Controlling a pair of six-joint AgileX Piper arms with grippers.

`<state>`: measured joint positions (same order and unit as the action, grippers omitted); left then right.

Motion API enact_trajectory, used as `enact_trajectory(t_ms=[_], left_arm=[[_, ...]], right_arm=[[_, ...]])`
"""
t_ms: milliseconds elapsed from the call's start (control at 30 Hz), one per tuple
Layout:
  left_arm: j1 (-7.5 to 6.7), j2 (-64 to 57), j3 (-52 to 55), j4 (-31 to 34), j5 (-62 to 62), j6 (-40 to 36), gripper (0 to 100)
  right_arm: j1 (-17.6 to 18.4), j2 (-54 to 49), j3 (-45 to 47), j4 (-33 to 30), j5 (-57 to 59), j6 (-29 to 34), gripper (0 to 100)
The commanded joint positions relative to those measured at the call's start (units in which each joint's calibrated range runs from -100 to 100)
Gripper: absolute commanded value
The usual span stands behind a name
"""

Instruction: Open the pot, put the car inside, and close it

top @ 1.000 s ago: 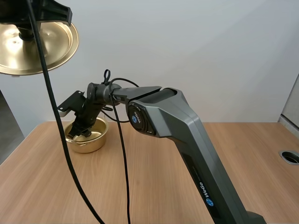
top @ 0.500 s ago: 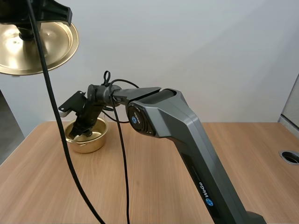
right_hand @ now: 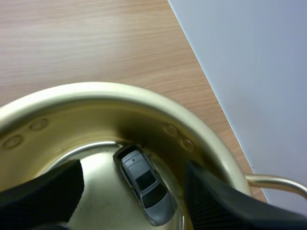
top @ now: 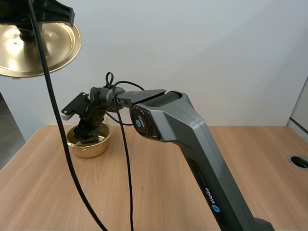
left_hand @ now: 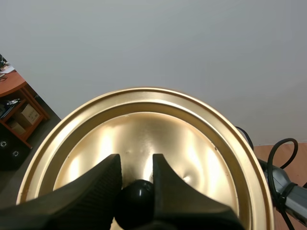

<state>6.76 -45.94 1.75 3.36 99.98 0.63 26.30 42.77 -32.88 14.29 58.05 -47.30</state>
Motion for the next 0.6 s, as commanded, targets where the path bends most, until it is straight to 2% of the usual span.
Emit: enact_trajectory(t_ms=[0, 300, 333, 367, 400, 433, 500, 567], left_arm=[[-0.02, 0.0, 0.0, 0.0, 0.0, 0.1, 0], [-0.02, 0.0, 0.0, 0.1, 0.0, 0.0, 0], [-0.02, 0.0, 0.0, 0.2, 0.0, 0.0, 0], [-0.02, 0.1, 0.0, 0.3, 0.0, 0.0, 0], [-0.02, 0.1, 0.0, 0.6, 0.0, 0.2, 0], [-0.02, 0.1, 0.0, 0.6, 0.0, 0.3, 0], [-0.02, 0.1, 0.0, 1.6, 0.0, 0.4, 0], [-0.02, 0.1, 0.0, 3.1, 0.0, 0.5, 0]], right_arm=[[0.0, -0.4, 0.0, 0.0, -1.2, 0.0, 100], [0.0, -6.0, 0.0, -0.3, 0.9, -0.1, 100], [-0.1, -6.8, 0.0, -0.9, 1.8, -0.1, 94], [-0.1, -7.7, 0.0, -1.5, 2.4, 0.0, 69], [-0.3, -8.6, 0.0, -1.9, 3.7, 0.7, 31], [-0.5, -9.4, 0.0, -2.0, 5.4, 2.5, 0], [-0.9, -11.0, 0.0, -1.9, 8.7, 6.1, 0], [-1.7, -12.6, 0.0, -1.6, 14.5, 6.8, 0]])
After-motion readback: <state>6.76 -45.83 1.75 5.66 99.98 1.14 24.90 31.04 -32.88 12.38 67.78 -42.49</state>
